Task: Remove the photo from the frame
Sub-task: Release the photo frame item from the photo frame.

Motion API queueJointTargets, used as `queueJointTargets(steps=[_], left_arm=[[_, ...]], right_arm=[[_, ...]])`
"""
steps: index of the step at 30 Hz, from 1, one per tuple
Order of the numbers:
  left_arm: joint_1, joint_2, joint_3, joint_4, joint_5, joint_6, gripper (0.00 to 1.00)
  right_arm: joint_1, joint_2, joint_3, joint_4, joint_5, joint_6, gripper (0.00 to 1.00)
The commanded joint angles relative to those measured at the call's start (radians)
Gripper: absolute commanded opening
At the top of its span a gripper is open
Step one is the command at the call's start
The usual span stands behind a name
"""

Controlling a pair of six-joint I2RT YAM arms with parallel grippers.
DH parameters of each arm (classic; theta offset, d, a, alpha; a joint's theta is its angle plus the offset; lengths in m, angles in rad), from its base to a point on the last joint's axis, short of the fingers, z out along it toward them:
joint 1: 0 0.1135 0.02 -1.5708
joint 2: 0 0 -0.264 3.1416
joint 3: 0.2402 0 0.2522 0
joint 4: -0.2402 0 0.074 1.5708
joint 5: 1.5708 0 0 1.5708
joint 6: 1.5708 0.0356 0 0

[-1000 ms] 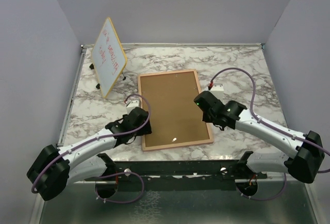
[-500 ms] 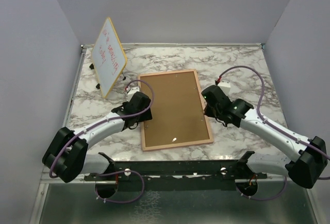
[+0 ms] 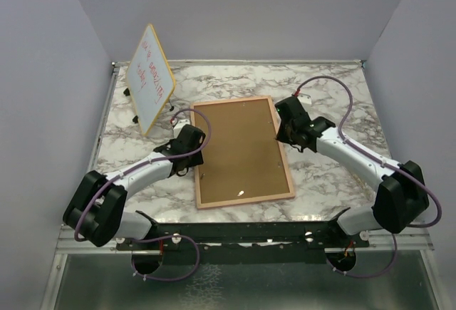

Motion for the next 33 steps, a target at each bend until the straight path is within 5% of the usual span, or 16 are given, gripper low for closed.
queueJointTargets(steps=[1, 10, 17, 24, 33], left_arm=[[0.01, 0.032, -0.007, 0.018, 0.02, 0.022, 0.5], [0.011, 0.071, 0.002, 0.024, 0.043, 0.039, 0.4], [0.011, 0.09, 0.002, 0.023, 0.067, 0.058, 0.13], [0.011, 0.101, 0.001, 0.021, 0.068, 0.079, 0.01], [0.011, 0.092, -0.008, 0.034, 0.098, 0.099, 0.0]], right_arm=[[-0.034, 0.05, 0.048, 0.071, -0.006, -0.035, 0.01], [-0.075, 0.166, 0.131, 0.104, -0.023, -0.066, 0.01], [-0.103, 0.234, 0.192, 0.116, -0.031, -0.099, 0.01], [-0.105, 0.304, 0.253, 0.087, -0.023, -0.109, 0.01], [-0.106, 0.322, 0.301, 0.1, -0.022, -0.139, 0.01]])
